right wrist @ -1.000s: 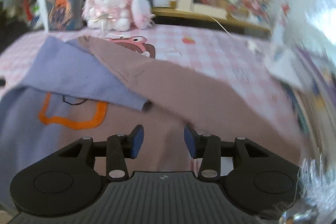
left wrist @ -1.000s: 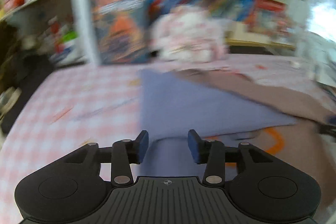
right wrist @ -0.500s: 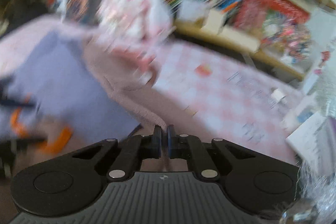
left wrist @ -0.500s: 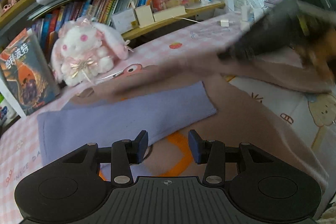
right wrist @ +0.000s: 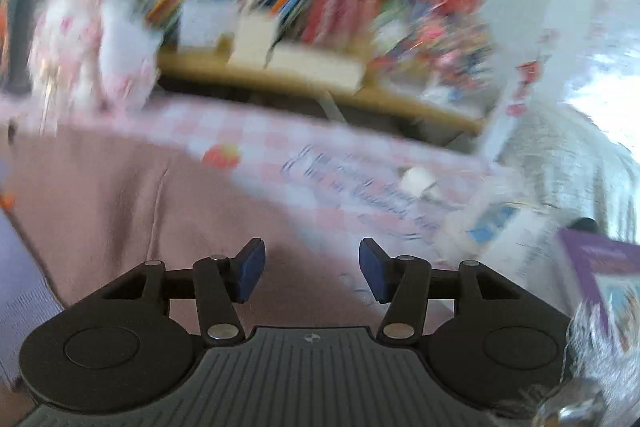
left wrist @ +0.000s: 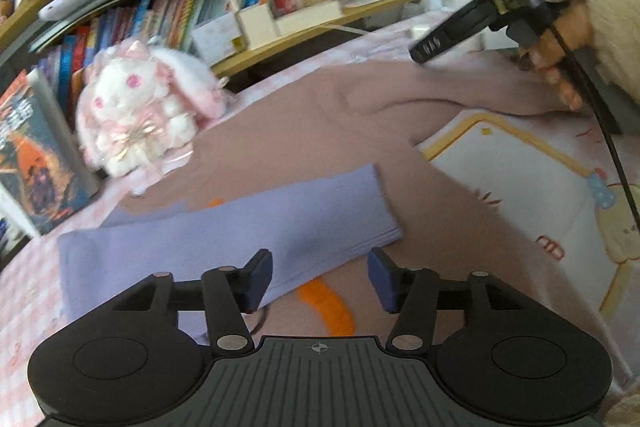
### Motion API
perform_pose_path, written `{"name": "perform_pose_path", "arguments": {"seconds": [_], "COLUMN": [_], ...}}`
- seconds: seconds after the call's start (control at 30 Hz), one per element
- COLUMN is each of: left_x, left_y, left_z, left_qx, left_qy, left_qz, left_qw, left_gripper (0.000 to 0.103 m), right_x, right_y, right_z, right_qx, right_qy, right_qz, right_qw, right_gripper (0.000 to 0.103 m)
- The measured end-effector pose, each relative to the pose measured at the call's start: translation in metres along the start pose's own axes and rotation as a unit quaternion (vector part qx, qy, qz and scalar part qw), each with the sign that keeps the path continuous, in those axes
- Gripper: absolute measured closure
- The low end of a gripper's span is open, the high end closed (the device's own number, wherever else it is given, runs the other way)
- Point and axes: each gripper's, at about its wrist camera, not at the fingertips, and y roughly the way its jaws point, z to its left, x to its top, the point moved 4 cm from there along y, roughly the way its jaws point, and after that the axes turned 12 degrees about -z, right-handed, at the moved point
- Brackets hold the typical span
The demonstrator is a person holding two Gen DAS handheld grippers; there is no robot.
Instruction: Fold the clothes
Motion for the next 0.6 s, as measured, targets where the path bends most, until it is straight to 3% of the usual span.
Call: {"name": "perform_pose_path", "arguments": {"seconds": [0.07, 0.13, 0.37, 0.6], "left_x": [0.002, 0.003, 0.005, 0.003], "left_y": [0.002, 0.007, 0.023, 0.037], "left_z": [-0.006, -0.010, -0.022, -0.035], "left_qx": [-0.006, -0.005, -0.012, -0.027], "left_qy": [0.009, 0.018, 0.038, 0.072], "left_qz": [-0.006, -0.008, -0.004, -0.012], "left_qw": [0.9999, 0.9998, 0.9992, 0.9970], "left_gripper": [0.047, 0.047, 0.047, 0.049], "right_x": [-0.001, -0.010, -0.061, -0.078], "right_y": [-0.026, -0.050, -0.106, -0.132], "right_z": [-0.008, -0.009, 0.021, 0.050], "right_qx": [0.005, 0.027, 0.109, 0.138], "right_qy": [0.038, 0.051, 0.036, 0.013], "right_qz": [-0.028, -0.028, 0.047, 0.071], "right_qw": [0.999, 0.998, 0.992, 0.988], "right_gripper": [0.053, 0.052, 0.052, 0.052]}}
